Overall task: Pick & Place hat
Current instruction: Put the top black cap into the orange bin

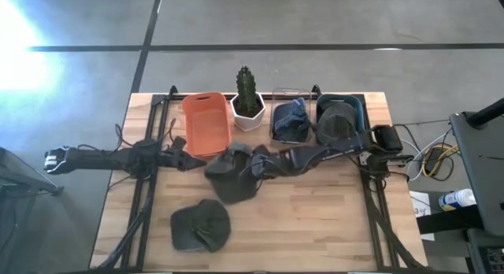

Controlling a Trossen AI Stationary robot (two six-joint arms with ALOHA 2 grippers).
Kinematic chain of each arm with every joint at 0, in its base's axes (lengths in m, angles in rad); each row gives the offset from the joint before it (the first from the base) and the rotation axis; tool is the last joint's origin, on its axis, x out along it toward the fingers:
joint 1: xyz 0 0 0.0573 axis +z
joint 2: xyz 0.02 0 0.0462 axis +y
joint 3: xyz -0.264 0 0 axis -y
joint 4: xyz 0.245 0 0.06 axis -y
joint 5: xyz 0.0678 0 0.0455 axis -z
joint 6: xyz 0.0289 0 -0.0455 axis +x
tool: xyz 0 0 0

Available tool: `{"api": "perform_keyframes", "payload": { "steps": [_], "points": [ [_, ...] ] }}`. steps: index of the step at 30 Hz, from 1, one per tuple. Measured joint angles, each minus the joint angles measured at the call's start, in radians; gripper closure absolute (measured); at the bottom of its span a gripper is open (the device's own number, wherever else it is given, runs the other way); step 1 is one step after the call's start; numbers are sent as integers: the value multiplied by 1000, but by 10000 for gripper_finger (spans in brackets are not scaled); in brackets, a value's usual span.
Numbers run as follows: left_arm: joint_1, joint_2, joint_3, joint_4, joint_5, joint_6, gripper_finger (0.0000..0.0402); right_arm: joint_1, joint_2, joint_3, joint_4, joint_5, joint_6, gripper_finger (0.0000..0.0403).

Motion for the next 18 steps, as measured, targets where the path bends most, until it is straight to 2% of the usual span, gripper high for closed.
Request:
{"api": "perform_keyframes", "payload": {
  "steps": [3, 8, 13, 18],
  "points": [
    [0, -1, 0, 22, 9, 19, 307, -6, 1, 5, -4, 9, 28, 390],
    [-8, -1, 3, 20, 36, 19, 307, 11, -25, 7, 0, 145, 124, 390],
    [-22, -1, 43, 14, 37, 66, 307, 31, -84, 7, 2, 212, 138, 390],
    [-33, 7, 115, -135, 8, 177, 307, 33, -110, 31, 3, 309, 130, 390]
  ]
}}
